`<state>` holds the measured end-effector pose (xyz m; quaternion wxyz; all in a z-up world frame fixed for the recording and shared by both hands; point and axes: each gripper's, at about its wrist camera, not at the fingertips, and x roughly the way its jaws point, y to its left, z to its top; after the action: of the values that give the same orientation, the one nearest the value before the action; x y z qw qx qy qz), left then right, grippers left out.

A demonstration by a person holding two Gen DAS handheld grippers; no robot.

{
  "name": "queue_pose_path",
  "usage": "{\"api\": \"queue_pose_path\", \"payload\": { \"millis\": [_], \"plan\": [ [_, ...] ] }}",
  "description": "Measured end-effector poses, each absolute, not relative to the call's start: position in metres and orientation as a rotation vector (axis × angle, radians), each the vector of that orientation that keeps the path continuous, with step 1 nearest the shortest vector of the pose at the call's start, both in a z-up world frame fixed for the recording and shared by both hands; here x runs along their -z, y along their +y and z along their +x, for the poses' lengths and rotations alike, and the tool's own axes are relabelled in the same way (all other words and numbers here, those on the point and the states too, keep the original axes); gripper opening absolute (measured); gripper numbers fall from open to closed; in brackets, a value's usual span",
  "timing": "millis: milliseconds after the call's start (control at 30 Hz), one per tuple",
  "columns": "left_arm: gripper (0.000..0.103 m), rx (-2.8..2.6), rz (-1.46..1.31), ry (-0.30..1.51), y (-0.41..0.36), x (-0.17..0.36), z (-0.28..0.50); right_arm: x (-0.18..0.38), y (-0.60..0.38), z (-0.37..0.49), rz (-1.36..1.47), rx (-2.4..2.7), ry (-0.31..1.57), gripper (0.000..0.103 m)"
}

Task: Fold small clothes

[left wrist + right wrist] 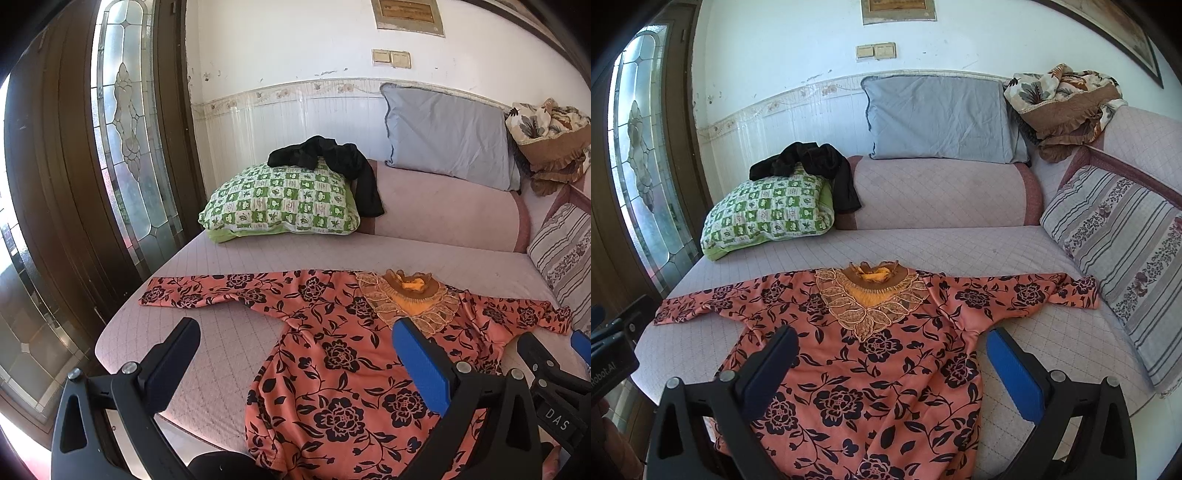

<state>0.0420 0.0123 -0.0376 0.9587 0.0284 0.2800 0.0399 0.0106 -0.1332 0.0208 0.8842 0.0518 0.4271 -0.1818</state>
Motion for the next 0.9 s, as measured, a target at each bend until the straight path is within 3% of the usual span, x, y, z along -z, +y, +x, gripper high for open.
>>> {"api": "queue_pose_path", "payload": {
  "millis": [333,600,733,900],
  "plan": [
    [0.103,-0.066,0.06,0.618,0.008,0.059,0.076,0.005,-0.151,0.03,0.127,0.399,0.929,0.103],
    [0.103,0.048,0.021,0.804,-0.012,0.144,0.159,0.066,-0.224,0.058,0.174,0.496,1.026,0.103],
    [0.103,0.119,-0.01,0.812,-0.031,0.185,0.198,0.099,-0.326,0.057,0.47,0.567,1.033,0.103],
    [0.103,0.207,-0.011,0.831,-0.052,0.226,0.222,0.148,-0.465,0.021,0.955,0.644,0.869,0.102]
  ]
}}
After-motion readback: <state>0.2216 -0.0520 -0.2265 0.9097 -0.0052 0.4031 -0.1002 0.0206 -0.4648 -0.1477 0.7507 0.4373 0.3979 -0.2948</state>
